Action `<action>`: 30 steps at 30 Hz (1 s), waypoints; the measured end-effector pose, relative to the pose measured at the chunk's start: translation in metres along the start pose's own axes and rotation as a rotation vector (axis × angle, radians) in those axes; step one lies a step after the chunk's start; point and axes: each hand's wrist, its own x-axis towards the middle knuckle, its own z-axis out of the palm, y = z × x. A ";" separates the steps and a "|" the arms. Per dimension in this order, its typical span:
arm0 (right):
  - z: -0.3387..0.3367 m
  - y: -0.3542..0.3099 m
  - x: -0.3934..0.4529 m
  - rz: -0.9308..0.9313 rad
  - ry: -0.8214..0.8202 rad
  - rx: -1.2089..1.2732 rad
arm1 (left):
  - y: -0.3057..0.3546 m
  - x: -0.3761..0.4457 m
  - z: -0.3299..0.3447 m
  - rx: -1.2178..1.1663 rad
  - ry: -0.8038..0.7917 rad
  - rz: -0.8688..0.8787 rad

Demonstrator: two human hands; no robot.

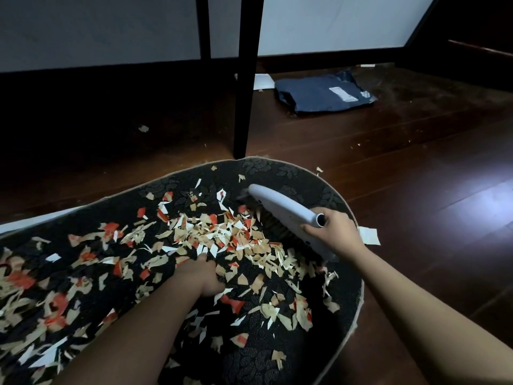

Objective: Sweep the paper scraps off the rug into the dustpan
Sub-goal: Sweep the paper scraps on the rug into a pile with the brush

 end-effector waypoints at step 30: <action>0.007 -0.030 0.019 0.151 0.128 -0.014 | -0.037 -0.023 0.011 -0.053 0.073 -0.032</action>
